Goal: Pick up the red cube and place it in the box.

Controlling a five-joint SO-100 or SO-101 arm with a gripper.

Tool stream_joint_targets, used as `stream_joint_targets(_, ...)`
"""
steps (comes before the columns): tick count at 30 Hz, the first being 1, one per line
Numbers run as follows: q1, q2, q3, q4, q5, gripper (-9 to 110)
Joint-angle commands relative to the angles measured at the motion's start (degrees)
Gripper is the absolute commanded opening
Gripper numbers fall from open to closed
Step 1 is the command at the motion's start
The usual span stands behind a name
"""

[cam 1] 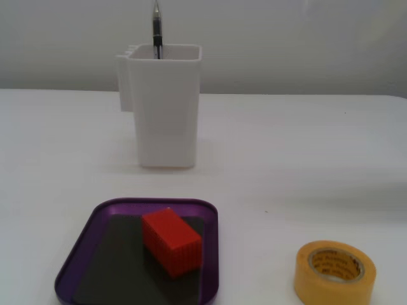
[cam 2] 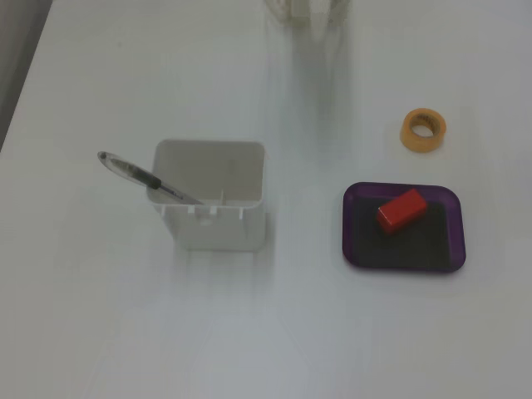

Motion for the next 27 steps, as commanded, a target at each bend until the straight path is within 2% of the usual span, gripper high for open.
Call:
stream_joint_targets(1, 1.2, 8.1, 11.1, -6.0, -0.1, 20)
stream_joint_targets(11, 4.0, 24.3, 40.7, -21.1, -0.4, 20)
stream_joint_targets(17, 4.0, 29.7, 51.4, -27.0, 0.5, 21)
stream_joint_targets(27, 3.9, 38.1, 61.3, -27.8, 0.6, 20)
